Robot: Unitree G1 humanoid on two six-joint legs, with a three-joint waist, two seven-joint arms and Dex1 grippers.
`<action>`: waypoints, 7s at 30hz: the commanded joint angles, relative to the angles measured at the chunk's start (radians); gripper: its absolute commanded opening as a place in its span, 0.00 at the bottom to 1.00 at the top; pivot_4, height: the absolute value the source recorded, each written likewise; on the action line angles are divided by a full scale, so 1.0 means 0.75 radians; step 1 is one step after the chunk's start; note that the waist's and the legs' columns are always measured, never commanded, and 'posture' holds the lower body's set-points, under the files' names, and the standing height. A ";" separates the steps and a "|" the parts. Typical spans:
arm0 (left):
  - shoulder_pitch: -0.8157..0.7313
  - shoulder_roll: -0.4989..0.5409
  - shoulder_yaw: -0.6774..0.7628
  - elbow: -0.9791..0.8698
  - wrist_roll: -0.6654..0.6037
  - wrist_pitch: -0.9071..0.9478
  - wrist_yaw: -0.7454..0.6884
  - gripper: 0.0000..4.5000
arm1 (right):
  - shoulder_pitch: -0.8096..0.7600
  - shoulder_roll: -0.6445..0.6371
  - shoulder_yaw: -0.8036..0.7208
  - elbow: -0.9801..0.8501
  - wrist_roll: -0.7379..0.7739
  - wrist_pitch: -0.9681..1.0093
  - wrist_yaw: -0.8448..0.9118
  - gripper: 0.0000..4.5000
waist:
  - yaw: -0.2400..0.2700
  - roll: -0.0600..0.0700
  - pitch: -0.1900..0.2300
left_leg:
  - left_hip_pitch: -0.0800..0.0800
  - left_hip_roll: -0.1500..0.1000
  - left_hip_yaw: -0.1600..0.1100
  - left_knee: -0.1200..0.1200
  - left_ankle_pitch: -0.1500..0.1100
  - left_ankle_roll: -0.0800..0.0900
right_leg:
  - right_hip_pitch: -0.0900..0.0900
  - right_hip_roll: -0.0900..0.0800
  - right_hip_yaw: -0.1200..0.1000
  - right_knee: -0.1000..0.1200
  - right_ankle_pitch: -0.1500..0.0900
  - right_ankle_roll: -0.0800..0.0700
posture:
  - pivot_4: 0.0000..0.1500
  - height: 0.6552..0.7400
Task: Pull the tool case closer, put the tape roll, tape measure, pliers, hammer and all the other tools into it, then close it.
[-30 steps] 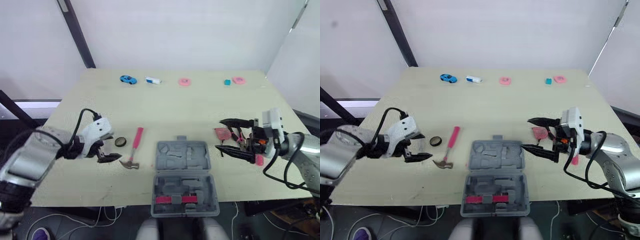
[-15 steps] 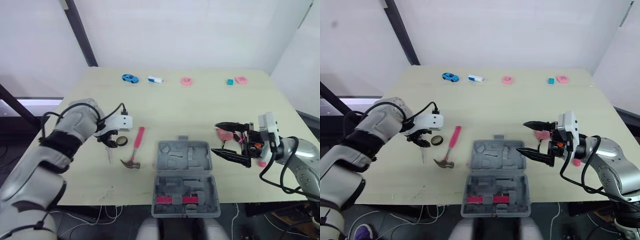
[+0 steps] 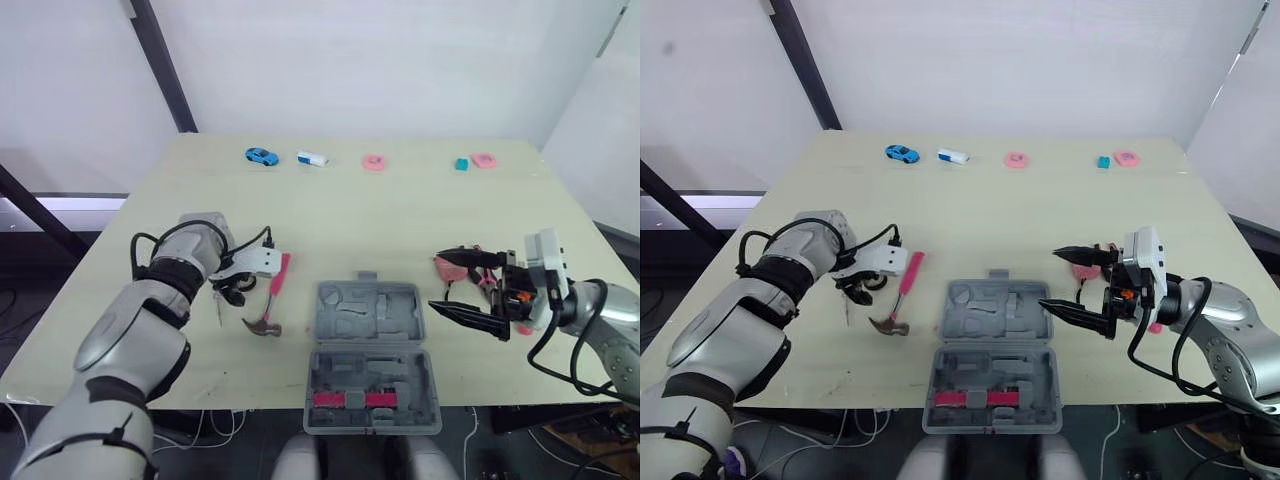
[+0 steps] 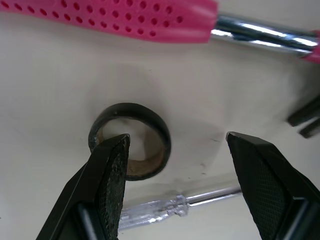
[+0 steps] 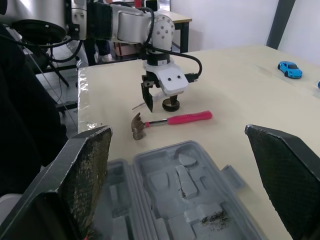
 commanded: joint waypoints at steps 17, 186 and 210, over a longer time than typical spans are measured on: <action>-0.061 0.048 0.183 0.000 -0.092 -0.089 -0.199 0.00 | 0.106 -0.070 -0.101 -0.091 0.053 -0.060 0.077 1.00 | 0.001 0.003 -0.001 | -0.001 0.001 -0.003 0.011 0.000 0.000 | 0.002 0.001 -0.002 0.006 -0.001 -0.004 | 1.00 1.00; 1.574 -0.168 1.305 -1.546 -1.400 0.316 0.420 0.96 | 0.539 0.168 -0.196 0.185 -0.264 -0.433 -0.256 1.00 | -0.025 0.010 -0.008 | 0.007 0.002 -0.013 0.016 -0.001 0.001 | 0.019 -0.001 -0.004 0.002 -0.005 -0.004 | 1.00 1.00; 1.699 -0.097 1.327 -1.736 -1.553 0.398 0.386 0.98 | 0.622 0.166 -0.216 -0.075 -0.387 -0.126 -0.575 1.00 | -0.031 0.011 -0.008 | 0.005 0.002 -0.004 0.007 -0.003 -0.002 | 0.004 -0.016 0.000 0.002 -0.006 -0.002 | 1.00 1.00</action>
